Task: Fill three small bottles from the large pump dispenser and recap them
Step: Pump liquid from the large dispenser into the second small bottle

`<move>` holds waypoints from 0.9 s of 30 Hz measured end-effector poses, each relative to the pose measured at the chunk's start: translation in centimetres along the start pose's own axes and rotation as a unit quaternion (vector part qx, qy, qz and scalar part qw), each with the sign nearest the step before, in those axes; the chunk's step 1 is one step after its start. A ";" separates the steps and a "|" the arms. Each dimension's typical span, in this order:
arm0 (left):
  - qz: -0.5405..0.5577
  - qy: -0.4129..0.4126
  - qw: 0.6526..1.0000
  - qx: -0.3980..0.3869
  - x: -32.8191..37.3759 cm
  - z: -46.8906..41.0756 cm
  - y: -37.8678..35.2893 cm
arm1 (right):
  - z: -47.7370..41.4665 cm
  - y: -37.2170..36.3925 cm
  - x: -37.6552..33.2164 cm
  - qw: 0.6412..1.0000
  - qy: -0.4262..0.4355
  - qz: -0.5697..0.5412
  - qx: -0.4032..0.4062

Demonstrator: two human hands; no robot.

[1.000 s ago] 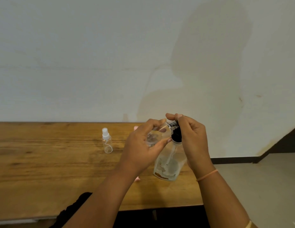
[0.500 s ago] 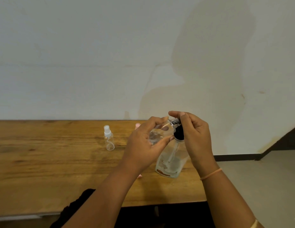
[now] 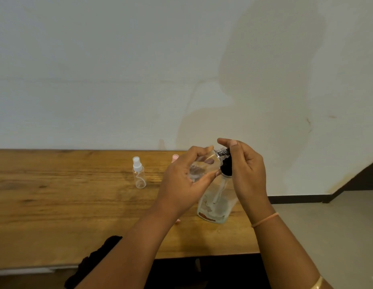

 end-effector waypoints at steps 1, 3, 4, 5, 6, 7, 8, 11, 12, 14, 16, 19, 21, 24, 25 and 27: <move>-0.004 -0.003 1.000 0.000 0.0 0.0 0.0 | 0.0 0.0 -0.1 1.000 0.004 0.005 -0.002; -0.003 -0.002 1.000 0.002 -0.1 0.0 0.0 | 0.0 0.0 0.0 1.000 0.006 0.005 -0.004; -0.003 0.001 1.000 0.002 -0.2 0.0 0.0 | 0.0 0.0 0.2 1.000 0.009 0.004 -0.001; -0.006 0.007 1.000 0.001 -0.4 0.0 -0.1 | 0.1 0.0 0.5 1.000 0.012 0.004 0.002; -0.007 0.015 1.000 -0.003 -0.5 0.0 -0.1 | 0.1 -0.1 0.7 1.000 0.014 0.005 0.004; -0.009 0.021 1.000 -0.007 -0.7 0.1 -0.2 | 0.2 -0.1 1.0 1.000 0.015 0.008 0.004; -0.009 0.026 1.000 -0.009 -0.9 0.2 -0.2 | 0.3 -0.2 1.1 1.000 0.016 0.013 0.002; -0.004 0.035 0.999 -0.006 -0.7 0.3 -0.2 | 0.4 -0.1 1.0 1.000 0.011 0.009 0.003; -0.002 0.030 1.000 -0.007 -0.5 0.3 -0.2 | 0.4 -0.1 0.8 1.000 0.010 0.003 0.005; -0.006 0.011 1.000 -0.003 -0.1 0.1 -0.1 | 0.3 -0.1 0.3 1.000 0.016 -0.001 0.006; -0.004 -0.003 1.000 0.000 0.2 0.0 0.0 | 0.1 -0.2 -0.1 1.000 0.022 0.009 0.007; 0.001 -0.005 1.000 0.002 0.2 0.2 -0.1 | 0.1 -0.1 -0.1 1.000 0.021 0.011 0.001; 0.003 0.007 1.000 0.002 0.0 0.2 -0.2 | 0.1 0.1 0.3 0.999 0.031 0.012 0.004; 0.003 0.030 1.000 -0.009 -0.7 0.3 -0.3 | 0.2 -0.2 1.3 0.999 0.030 0.015 0.008; 0.003 0.033 0.999 -0.010 -0.9 0.4 -0.3 | 0.2 -0.3 1.5 0.999 0.028 0.016 0.008; 0.006 0.031 0.999 -0.010 -1.0 0.5 -0.2 | 0.2 -0.4 1.4 1.000 0.025 0.014 0.009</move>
Point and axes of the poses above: each hand's wrist, its own z-axis away from the middle knuckle, its own y-axis out of the back of the hand, x = y × z, the point moved 2 cm from there along -z, towards the middle knuckle, and after that the axes turned 5 degrees about z, right-handed, at the moved point
